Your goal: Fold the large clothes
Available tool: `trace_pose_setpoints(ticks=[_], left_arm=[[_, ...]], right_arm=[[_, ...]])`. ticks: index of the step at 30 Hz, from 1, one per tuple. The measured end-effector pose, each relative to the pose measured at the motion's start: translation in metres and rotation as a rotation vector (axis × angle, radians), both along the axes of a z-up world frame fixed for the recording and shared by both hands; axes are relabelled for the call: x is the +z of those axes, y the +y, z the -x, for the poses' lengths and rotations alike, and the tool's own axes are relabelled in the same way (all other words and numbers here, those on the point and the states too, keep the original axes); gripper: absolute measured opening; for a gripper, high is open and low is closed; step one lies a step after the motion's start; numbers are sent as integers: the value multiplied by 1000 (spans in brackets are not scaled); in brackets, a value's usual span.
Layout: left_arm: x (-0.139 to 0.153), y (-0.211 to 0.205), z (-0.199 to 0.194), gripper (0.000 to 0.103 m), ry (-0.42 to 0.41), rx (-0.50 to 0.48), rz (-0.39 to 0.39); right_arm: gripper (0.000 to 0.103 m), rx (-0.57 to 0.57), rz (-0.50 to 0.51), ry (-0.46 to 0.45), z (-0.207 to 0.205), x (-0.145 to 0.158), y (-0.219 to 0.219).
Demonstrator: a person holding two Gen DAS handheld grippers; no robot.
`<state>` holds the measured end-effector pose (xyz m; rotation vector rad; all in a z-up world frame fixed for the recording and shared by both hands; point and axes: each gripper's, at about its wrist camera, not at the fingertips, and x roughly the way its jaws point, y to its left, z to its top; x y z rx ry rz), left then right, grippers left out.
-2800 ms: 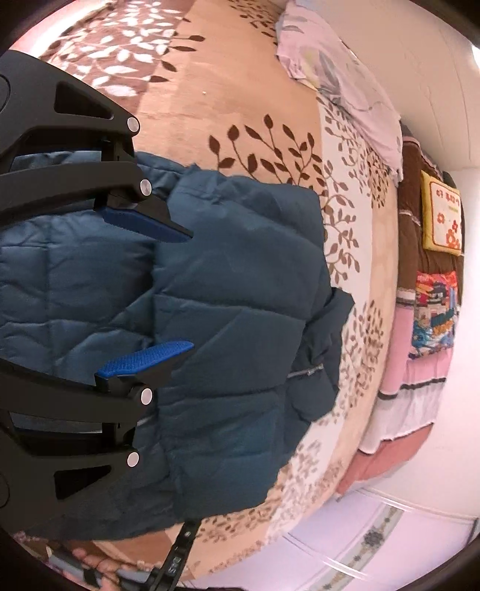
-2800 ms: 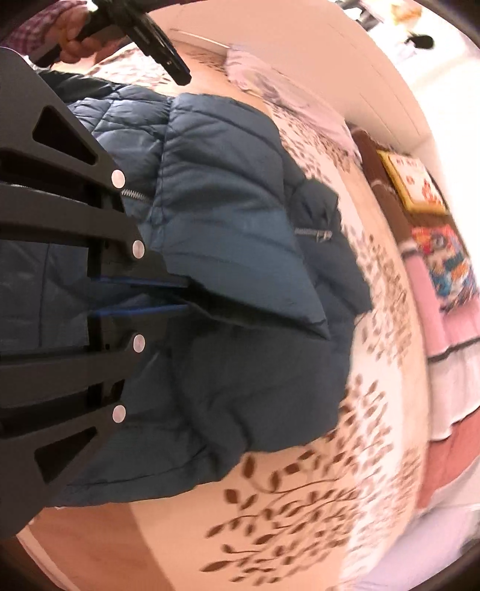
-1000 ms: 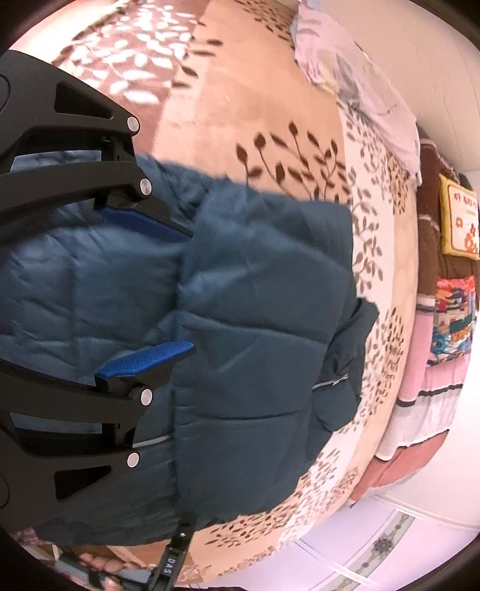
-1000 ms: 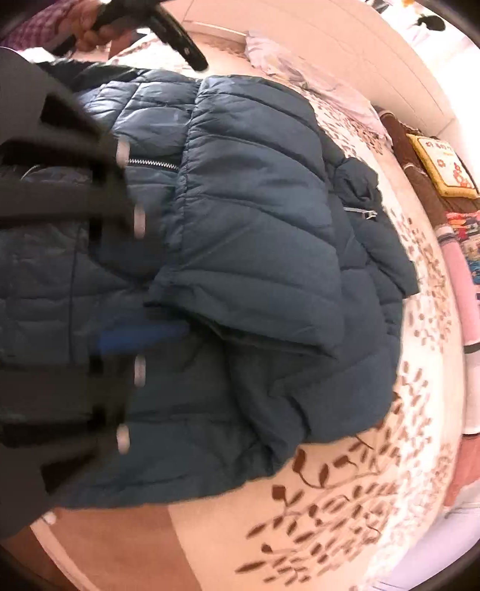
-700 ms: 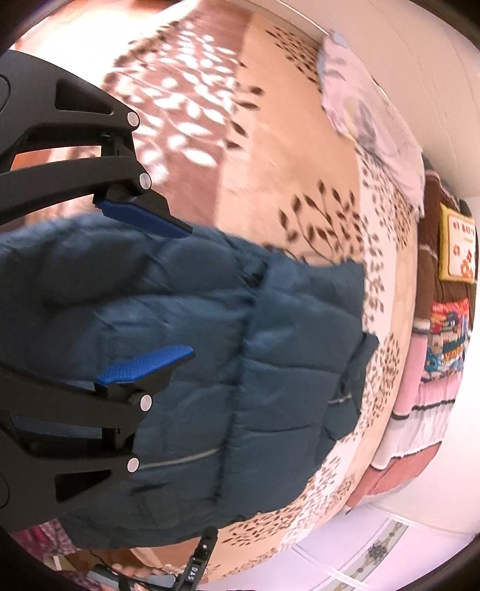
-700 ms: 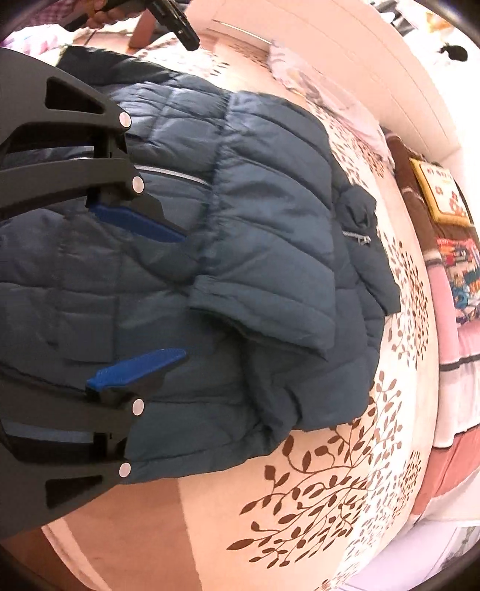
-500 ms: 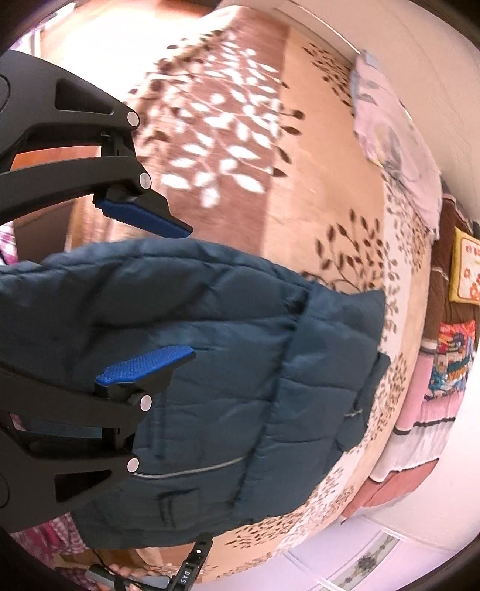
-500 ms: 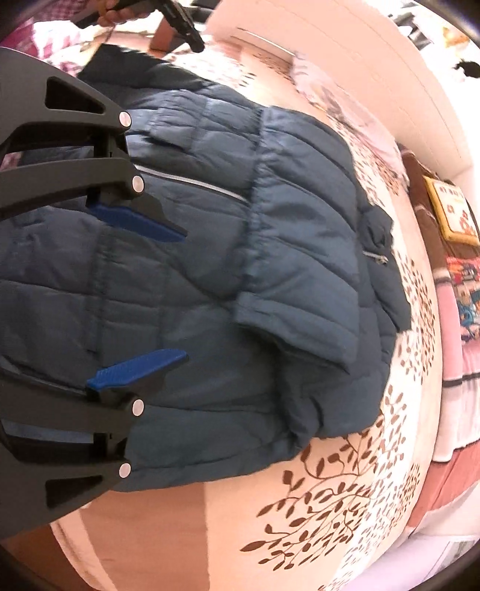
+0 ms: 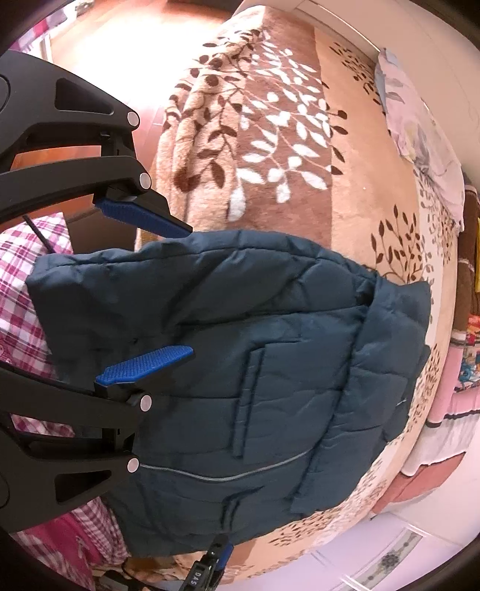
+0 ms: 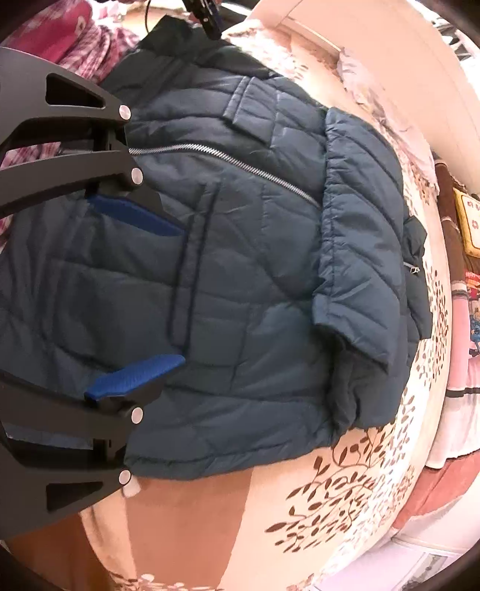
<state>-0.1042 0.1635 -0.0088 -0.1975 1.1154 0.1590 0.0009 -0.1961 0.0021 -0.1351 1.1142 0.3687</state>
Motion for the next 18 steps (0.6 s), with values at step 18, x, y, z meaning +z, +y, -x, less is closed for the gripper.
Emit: trace_pose_setpoints(ticks=[18], left_arm=[[0, -1, 29, 61, 14, 14, 17]], right_arm=[[68, -76, -24, 103, 43, 3, -73]])
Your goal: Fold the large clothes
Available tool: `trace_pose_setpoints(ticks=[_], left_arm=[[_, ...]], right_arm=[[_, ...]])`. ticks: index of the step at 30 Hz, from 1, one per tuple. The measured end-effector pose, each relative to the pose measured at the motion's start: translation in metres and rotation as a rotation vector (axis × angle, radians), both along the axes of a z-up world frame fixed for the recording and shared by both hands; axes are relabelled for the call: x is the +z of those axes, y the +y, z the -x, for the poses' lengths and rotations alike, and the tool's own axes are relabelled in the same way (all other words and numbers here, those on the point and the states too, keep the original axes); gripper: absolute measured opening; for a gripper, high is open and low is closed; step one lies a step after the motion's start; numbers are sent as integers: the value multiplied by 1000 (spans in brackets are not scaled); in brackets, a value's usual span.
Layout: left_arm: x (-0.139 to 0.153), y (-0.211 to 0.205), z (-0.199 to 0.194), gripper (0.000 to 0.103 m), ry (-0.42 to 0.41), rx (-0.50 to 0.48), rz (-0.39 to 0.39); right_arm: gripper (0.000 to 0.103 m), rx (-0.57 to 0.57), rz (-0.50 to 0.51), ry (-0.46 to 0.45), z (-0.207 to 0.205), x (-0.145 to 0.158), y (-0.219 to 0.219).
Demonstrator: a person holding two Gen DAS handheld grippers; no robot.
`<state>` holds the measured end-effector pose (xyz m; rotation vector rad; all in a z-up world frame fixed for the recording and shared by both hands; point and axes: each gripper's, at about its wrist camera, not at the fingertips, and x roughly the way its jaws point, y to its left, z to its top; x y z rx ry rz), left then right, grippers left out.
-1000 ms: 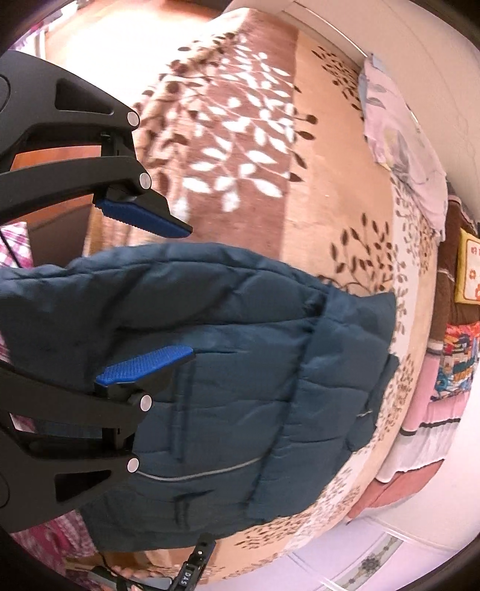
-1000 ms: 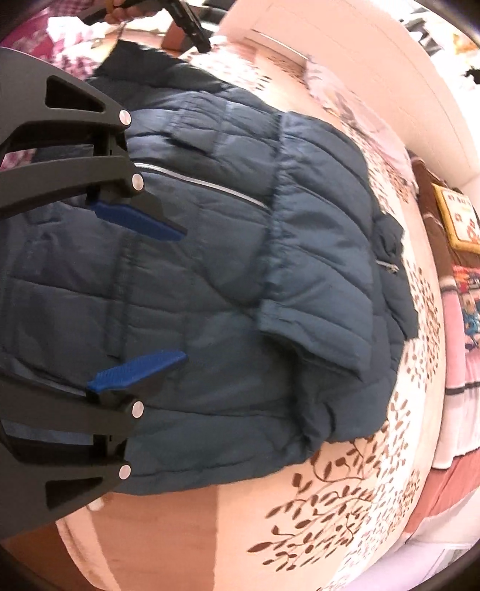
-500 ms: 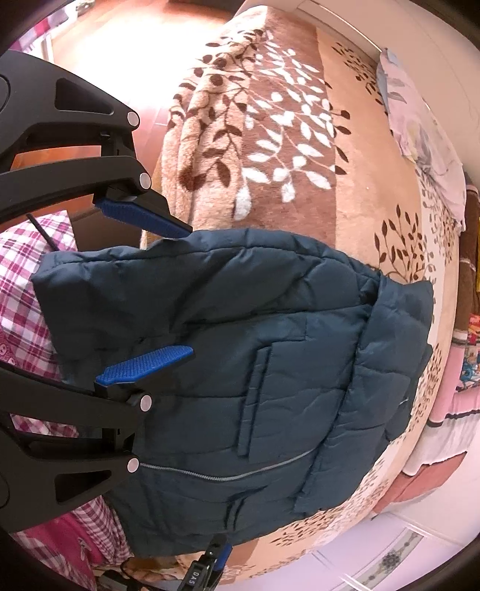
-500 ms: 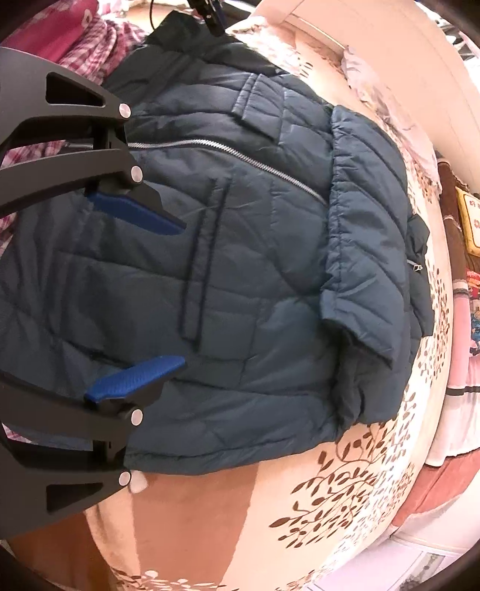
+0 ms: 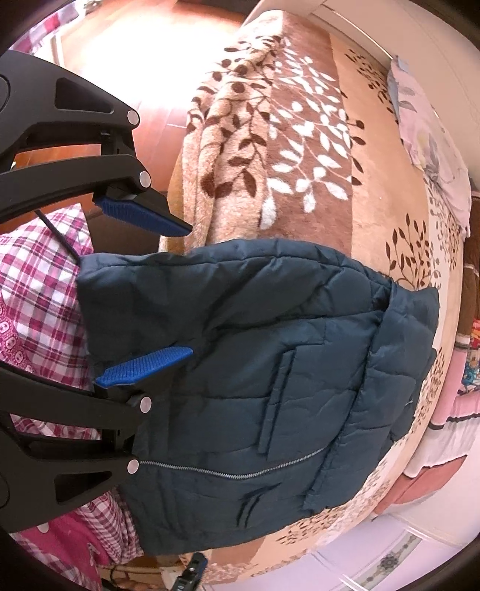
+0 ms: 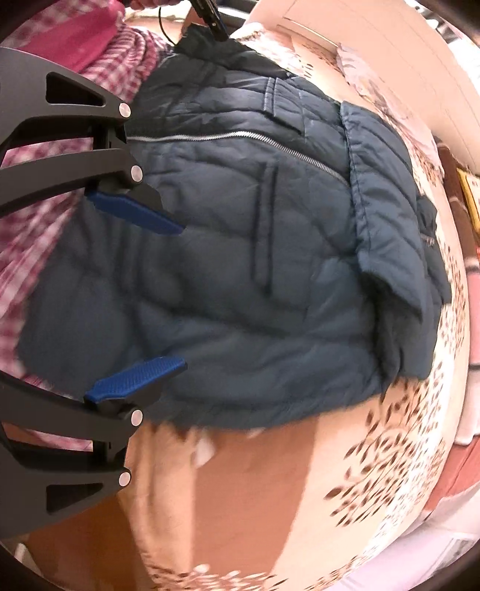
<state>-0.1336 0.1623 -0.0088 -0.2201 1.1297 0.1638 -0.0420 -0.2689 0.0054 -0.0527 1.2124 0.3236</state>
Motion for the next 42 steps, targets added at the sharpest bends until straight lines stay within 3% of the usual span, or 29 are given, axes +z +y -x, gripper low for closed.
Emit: trace_pose_setpoints(ticks=[8, 22, 27, 37, 42], left_arm=[[-2, -7, 12, 62, 17, -36, 31], [-16, 1, 27, 62, 59, -4, 81], [-22, 3, 27, 62, 57, 15, 115], [-22, -1, 25, 61, 46, -11, 137], [-25, -1, 24, 45, 61, -9, 130]], right_arm=[[68, -97, -71, 107, 22, -12, -51], [68, -43, -66, 225, 33, -49, -47], [68, -22, -55, 215, 33, -52, -42], [54, 13, -65, 210, 36, -53, -38], [44, 31, -60, 200, 38, -54, -32]])
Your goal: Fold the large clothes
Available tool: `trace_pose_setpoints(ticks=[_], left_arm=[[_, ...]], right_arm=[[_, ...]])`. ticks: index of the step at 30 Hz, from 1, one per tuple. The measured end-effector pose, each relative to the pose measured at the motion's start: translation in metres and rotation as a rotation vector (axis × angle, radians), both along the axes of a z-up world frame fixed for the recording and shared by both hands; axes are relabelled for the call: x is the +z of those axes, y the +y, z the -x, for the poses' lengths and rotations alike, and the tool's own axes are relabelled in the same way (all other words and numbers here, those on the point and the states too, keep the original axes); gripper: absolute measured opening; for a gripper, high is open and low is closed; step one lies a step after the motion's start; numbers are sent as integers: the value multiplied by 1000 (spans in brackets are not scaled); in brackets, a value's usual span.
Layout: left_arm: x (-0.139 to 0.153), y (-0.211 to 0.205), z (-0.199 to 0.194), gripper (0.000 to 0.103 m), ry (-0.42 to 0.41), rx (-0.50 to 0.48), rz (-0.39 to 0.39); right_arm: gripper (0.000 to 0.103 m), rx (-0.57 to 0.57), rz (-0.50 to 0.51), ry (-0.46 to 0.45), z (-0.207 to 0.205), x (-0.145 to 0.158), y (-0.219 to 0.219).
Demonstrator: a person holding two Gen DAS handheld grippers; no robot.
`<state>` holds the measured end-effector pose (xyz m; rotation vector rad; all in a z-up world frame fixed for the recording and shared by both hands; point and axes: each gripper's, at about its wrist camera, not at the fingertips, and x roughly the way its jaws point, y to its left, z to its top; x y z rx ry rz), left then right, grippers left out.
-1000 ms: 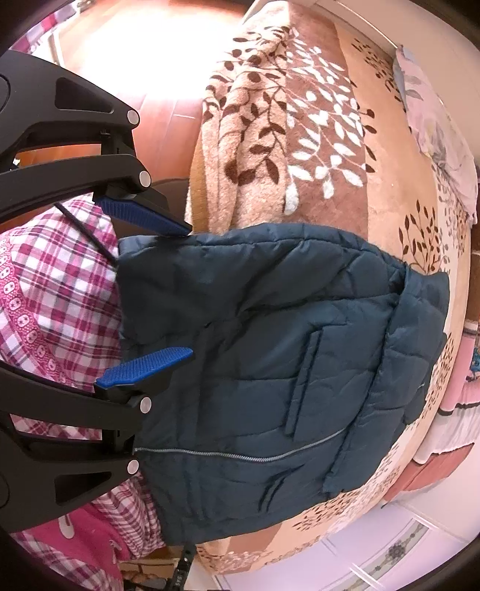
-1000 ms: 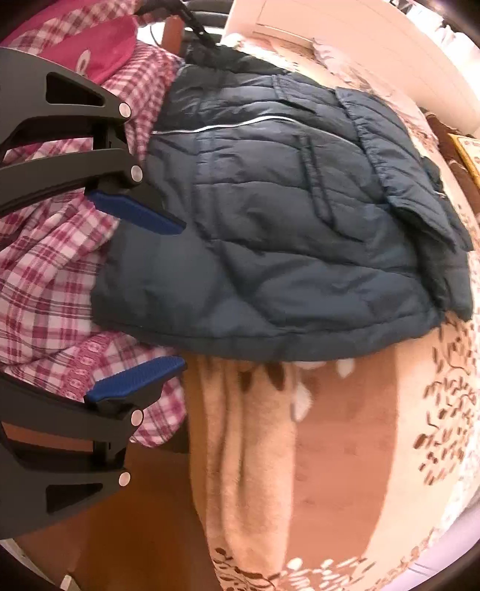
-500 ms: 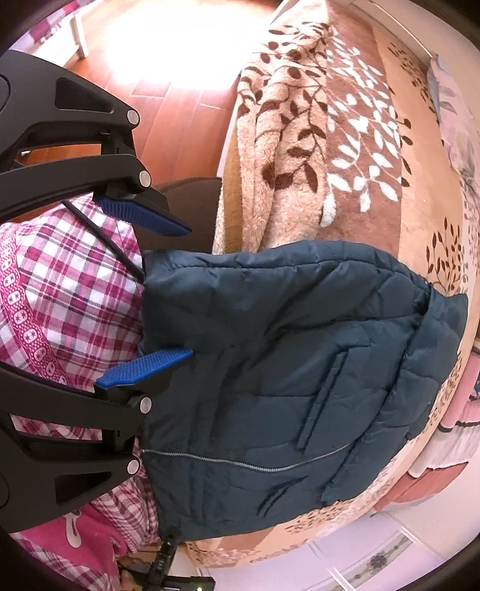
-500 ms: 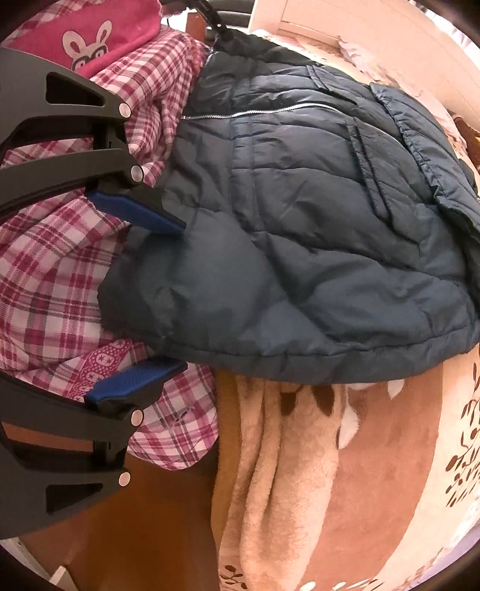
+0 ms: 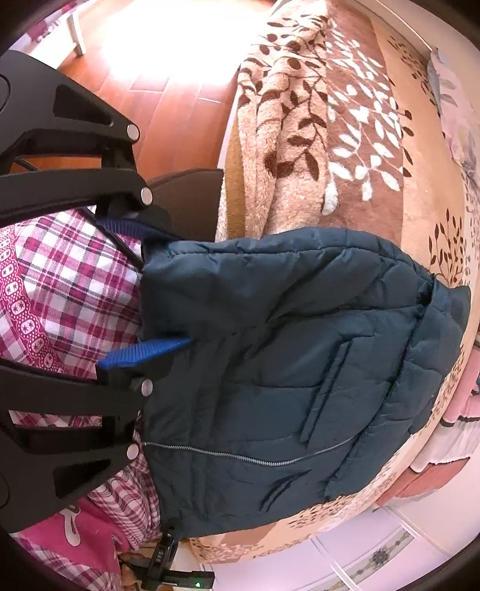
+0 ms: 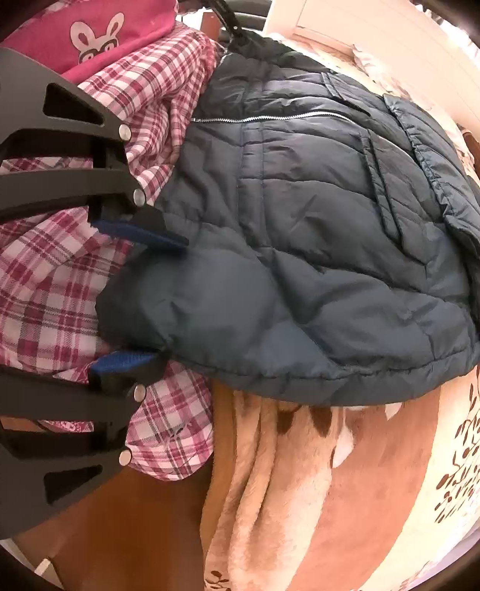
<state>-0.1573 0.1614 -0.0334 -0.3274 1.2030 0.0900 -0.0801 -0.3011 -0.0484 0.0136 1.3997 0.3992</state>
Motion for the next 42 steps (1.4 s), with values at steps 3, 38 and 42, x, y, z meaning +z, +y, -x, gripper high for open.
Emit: trace_pose_setpoints(ticks=[3, 38, 42], left_arm=[[1, -2, 0, 36, -3, -14, -13], [137, -6, 22, 9, -431, -86, 31], [144, 0, 32, 9, -450, -75, 68]], right_arm=[[38, 5, -12, -3, 0, 1, 3], [12, -116, -293, -457, 19, 140, -41], [11, -131, -312, -463, 33, 148, -52]])
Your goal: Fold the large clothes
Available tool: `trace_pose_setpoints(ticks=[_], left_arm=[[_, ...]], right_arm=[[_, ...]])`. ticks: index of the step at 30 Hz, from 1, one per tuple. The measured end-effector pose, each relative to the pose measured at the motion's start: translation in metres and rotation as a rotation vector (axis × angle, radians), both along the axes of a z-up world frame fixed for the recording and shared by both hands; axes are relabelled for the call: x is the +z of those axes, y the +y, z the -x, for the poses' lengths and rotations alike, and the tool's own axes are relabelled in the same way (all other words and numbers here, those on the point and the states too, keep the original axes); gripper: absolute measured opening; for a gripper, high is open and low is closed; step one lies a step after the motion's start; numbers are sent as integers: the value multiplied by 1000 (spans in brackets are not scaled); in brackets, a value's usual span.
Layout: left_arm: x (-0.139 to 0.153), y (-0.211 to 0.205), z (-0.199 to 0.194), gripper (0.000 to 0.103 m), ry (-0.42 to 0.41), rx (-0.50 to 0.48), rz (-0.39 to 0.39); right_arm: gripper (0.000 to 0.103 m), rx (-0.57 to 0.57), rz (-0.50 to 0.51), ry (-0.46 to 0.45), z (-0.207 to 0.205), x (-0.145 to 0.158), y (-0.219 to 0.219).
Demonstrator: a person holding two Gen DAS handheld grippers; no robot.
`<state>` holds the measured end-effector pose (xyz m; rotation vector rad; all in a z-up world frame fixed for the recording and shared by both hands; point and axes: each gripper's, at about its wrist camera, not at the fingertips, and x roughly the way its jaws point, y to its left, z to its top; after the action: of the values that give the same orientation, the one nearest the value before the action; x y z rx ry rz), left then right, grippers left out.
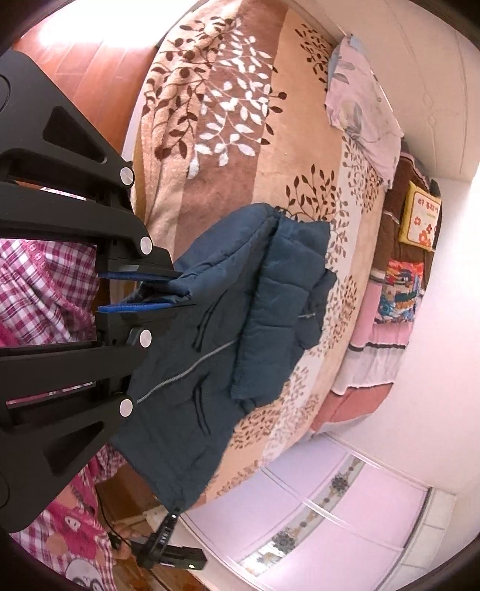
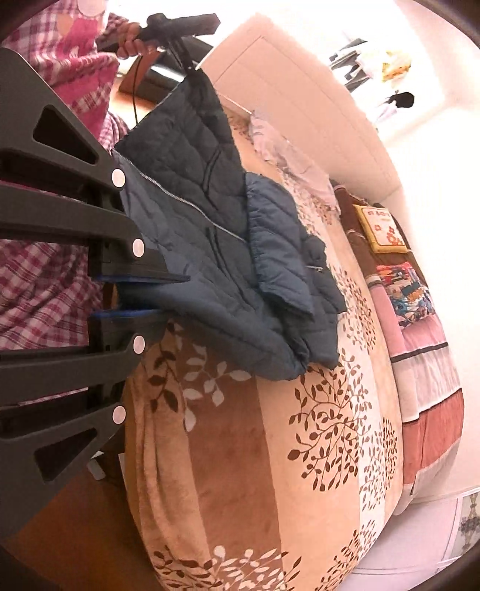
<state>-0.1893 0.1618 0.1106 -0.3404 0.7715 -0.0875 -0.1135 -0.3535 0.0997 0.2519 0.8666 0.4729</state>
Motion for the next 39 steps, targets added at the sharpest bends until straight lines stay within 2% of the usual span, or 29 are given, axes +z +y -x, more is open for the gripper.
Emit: trace_pose_setpoints(ticks=[5, 8, 10, 12, 17, 23, 26, 27, 28, 29, 30, 31, 33, 39], left_arm=[[12, 4, 3, 9, -24, 4, 5], [17, 3, -8, 9, -33, -6, 9], [20, 1, -18, 9, -32, -19, -1], [21, -4, -27, 9, -34, -52, 1], [9, -14, -36, 9, -9, -88, -16], [-3, -6, -34, 9, 13, -64, 13], [-7, -6, -33, 9, 16, -61, 17], [-8, -6, -34, 9, 19, -59, 18], [-9, -6, -34, 9, 21, -58, 20], [-9, -6, -34, 9, 23, -58, 21], [-10, -6, -35, 9, 25, -57, 21], [-11, -6, -35, 9, 26, -59, 22], [-12, -6, -35, 9, 25, -61, 23], [-12, -6, -36, 9, 28, -57, 25]], right_arm=[[11, -28, -58, -25, 9, 14, -17], [6, -57, -94, -41, 3, 20, -26], [1, -69, -82, -23, -8, 20, -26], [1, -65, -67, 13, -18, 18, -26], [1, -72, -14, 141, -28, -15, -20], [1, -111, 117, 420, -33, -83, -22], [1, -123, 147, 514, -29, -109, -24], [9, -118, 122, 526, -27, -113, -24], [28, -110, 89, 531, -26, -114, -25], [39, -95, 54, 527, -24, -112, -23], [63, -85, 42, 514, -22, -108, -20], [78, -90, 79, 495, -20, -104, -16], [79, -74, 114, 485, -18, -101, -11], [79, -103, 143, 546, -15, -117, -17]])
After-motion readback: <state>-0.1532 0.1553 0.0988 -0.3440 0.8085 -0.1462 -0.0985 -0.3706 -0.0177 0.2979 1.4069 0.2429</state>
